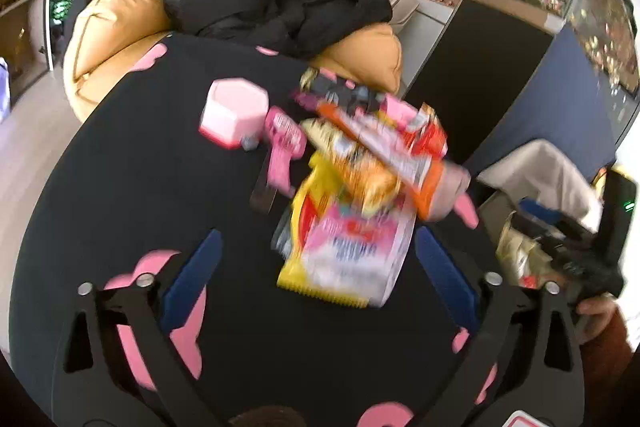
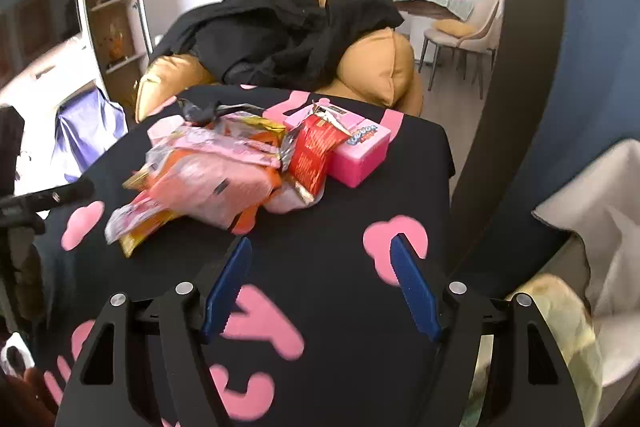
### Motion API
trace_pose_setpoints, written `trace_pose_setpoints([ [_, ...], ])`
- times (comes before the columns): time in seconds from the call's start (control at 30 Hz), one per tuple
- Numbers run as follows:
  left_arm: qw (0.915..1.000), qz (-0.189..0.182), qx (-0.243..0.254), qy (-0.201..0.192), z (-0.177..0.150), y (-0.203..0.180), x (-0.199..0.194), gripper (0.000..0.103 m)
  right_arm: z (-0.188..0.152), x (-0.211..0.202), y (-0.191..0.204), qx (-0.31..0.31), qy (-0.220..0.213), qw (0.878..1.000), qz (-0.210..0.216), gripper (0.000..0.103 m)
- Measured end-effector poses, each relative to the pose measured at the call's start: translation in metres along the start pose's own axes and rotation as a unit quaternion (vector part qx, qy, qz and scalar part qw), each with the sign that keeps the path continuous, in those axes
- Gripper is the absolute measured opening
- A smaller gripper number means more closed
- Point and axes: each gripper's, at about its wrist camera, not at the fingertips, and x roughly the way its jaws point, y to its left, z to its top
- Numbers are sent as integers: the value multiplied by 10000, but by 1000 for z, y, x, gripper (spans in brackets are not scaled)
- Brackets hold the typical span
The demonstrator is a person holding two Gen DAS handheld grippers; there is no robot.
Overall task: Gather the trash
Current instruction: 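Grasp a bunch of wrappers with the left tool while the right tool grasps a red snack packet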
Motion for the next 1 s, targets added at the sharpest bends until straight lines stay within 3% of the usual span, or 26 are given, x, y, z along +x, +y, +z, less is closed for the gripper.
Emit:
trace_pose_setpoints([
  [0.17,9997,-105,216,-89,46,-12,20,86,24,24,-3,53,6,9999,-135,68],
  [0.27,9975,-55,687,-181,67,-30,38,85,28,31,3,-142,85,9992,-374,68],
  [0.37,9888,164,1457,-288,82,-51,63,78,24,36,9,-333,102,9986,-399,68],
  [0.5,9835,254,1790,90,101,-58,108,75,16,43,2,-247,235,9994,-96,68],
  [0.53,9829,259,1811,196,102,-57,116,72,15,44,0,-199,259,9994,-78,68],
  [0.6,9822,319,1805,400,101,-53,130,57,11,47,-4,-142,364,9992,-37,68],
  [0.63,9835,339,1713,469,100,-50,133,38,9,49,-5,-111,421,9990,-23,68],
  [0.67,9860,291,1568,482,99,-46,131,31,8,52,-8,-26,530,9986,-10,68],
  [0.77,9925,27,1162,375,94,-35,111,29,10,53,-12,99,527,9986,-19,68],
  [1.0,9963,64,820,242,68,-23,52,29,44,48,-2,268,-49,9995,-160,68],
])
